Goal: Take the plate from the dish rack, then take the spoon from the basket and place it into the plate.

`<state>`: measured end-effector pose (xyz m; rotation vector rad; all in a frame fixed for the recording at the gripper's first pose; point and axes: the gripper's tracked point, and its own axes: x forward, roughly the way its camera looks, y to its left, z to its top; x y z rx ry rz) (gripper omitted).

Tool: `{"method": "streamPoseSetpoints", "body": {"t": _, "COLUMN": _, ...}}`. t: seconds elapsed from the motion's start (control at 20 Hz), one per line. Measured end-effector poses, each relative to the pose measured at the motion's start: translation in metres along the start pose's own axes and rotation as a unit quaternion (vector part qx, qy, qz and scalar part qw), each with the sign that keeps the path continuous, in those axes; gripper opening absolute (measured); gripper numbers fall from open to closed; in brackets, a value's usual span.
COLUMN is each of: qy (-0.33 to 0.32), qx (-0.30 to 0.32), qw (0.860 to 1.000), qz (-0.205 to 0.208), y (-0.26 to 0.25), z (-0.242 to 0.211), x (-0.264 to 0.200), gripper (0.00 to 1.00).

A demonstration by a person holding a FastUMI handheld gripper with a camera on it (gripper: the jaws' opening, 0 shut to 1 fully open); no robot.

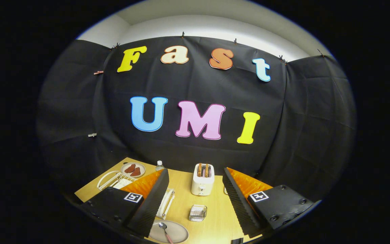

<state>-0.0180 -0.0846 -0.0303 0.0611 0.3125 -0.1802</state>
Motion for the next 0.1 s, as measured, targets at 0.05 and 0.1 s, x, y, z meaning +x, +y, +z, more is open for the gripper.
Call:
{"method": "streamPoseSetpoints", "body": {"t": 0.05, "qy": 0.001, "qx": -0.003, "qw": 1.000, "qz": 0.000, "y": 0.0002, "z": -0.0013, "x": 0.0002, "gripper": 0.98}}
{"method": "streamPoseSetpoints", "body": {"t": 0.1, "qy": 0.003, "qx": -0.005, "qw": 1.000, "qz": 0.000, "y": 0.0005, "z": -0.0031, "x": 0.0013, "gripper": 0.98}}
